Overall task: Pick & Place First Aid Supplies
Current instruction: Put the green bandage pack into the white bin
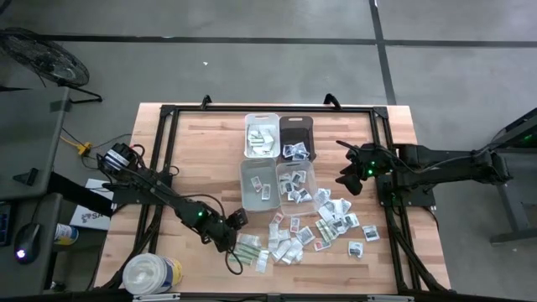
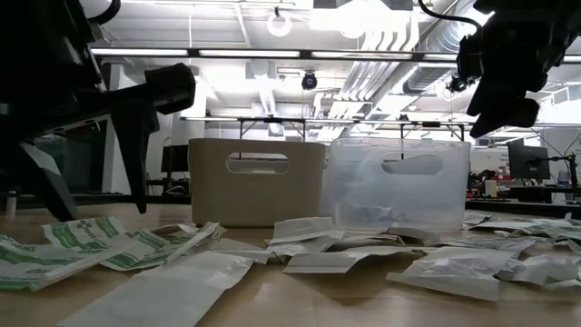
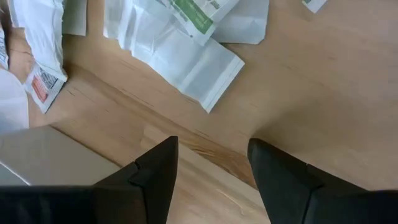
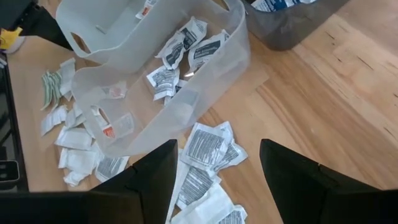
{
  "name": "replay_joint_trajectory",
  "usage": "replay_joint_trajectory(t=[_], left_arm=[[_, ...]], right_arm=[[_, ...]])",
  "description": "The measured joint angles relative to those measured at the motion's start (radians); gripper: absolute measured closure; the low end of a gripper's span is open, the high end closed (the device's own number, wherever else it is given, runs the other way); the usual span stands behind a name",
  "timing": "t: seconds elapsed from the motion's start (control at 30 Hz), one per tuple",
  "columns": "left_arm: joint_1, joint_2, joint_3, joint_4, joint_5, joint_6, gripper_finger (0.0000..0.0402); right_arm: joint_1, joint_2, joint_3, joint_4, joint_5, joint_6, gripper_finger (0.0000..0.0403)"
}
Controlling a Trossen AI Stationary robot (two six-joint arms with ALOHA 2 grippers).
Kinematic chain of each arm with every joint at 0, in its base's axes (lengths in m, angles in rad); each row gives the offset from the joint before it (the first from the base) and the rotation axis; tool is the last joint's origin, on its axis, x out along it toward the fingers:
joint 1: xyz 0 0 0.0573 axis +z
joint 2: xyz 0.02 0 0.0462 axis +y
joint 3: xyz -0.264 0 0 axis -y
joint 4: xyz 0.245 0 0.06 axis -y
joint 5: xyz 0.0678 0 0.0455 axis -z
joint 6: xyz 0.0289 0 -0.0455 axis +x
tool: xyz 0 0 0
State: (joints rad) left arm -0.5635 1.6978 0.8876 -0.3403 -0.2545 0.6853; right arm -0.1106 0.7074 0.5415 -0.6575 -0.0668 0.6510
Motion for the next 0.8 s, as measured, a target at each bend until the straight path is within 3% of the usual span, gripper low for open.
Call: replay_joint_trajectory(t=[0.8], left_arm=[[-0.050, 0.053, -0.002, 0.187, 0.031, 0.054, 0.0200]], right_arm=[[0.000, 0.000, 0.000, 0.001, 0.004, 0.026, 0.0181]])
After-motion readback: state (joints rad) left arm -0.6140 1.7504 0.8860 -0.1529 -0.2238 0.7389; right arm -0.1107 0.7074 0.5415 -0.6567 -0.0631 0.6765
